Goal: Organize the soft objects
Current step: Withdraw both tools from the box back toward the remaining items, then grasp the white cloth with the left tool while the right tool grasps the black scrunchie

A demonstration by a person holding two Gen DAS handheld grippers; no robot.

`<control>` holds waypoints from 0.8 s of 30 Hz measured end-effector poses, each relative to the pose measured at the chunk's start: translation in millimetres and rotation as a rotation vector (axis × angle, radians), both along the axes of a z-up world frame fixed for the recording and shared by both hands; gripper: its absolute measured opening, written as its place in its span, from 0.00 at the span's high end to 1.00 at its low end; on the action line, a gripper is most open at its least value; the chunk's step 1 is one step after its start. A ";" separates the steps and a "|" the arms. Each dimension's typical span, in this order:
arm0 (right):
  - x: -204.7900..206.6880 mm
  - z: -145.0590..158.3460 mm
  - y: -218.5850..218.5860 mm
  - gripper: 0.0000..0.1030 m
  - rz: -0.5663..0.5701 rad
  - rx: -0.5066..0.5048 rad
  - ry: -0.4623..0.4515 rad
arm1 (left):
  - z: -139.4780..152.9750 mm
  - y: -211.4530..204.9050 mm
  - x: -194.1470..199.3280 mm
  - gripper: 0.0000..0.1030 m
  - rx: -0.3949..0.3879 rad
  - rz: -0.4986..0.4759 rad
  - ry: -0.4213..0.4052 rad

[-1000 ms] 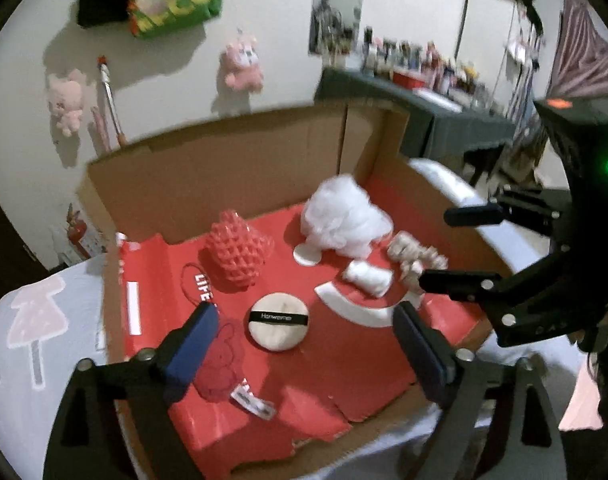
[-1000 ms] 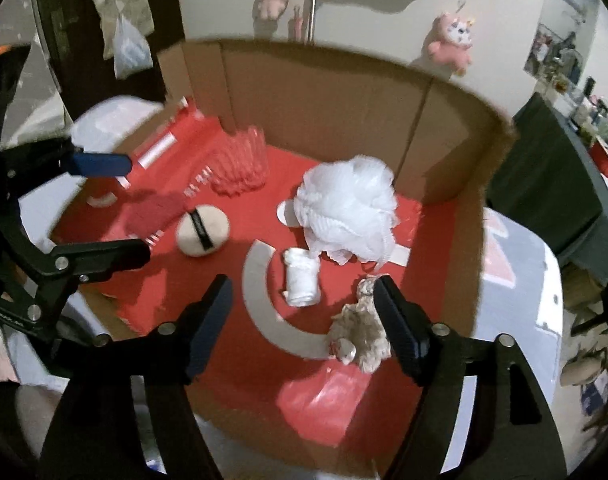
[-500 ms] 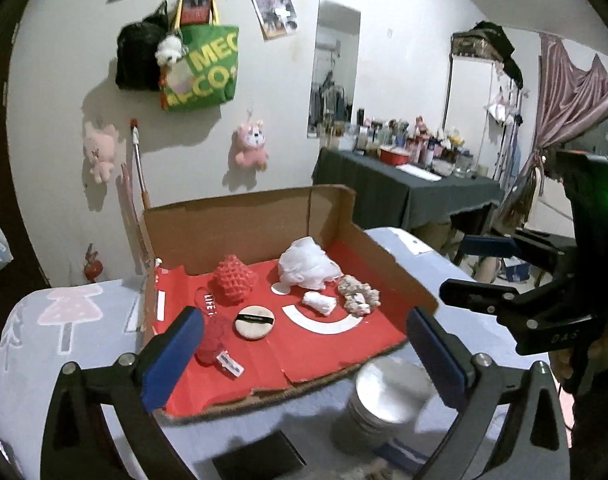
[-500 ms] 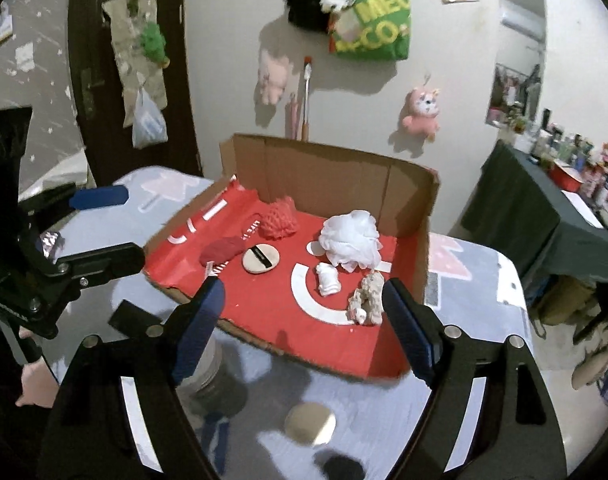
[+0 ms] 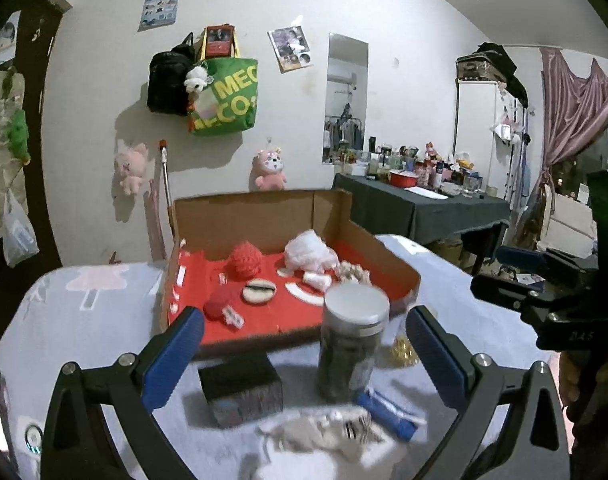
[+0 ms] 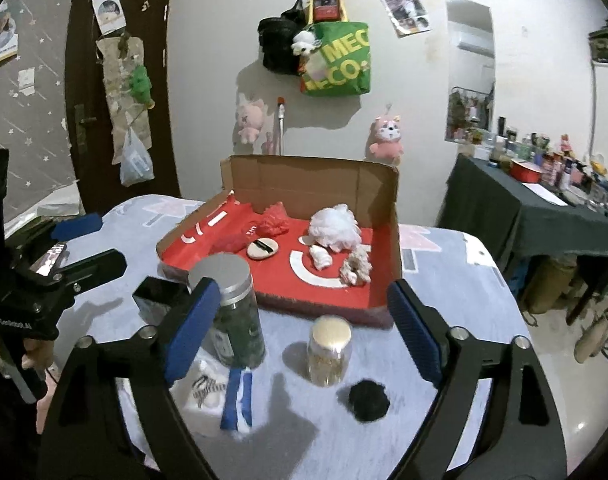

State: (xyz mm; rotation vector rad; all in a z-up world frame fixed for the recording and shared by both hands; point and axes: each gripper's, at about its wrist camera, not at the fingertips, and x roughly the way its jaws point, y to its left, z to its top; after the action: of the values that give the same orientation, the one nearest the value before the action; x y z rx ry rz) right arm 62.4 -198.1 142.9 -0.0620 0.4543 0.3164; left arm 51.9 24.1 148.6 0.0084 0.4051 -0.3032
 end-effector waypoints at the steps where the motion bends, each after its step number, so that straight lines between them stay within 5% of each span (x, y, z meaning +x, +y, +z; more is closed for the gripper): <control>1: -4.8 -6.1 -0.8 0.14 -0.012 0.003 -0.009 | -4.0 -0.1 -2.8 0.00 -0.002 0.003 0.003; 15: -7.5 -94.1 -18.8 0.14 -0.137 -0.013 0.069 | -85.2 -0.5 3.2 0.00 0.012 0.030 0.174; 24: 16.8 -126.4 -39.3 0.14 -0.170 -0.010 0.151 | -107.8 4.7 19.9 0.07 0.022 0.043 0.240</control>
State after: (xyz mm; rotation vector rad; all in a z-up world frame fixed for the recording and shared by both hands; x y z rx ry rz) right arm 79.2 -237.4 16.5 -0.0091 0.6073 0.1523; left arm 71.8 28.9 40.8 -0.0149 0.6464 -0.2575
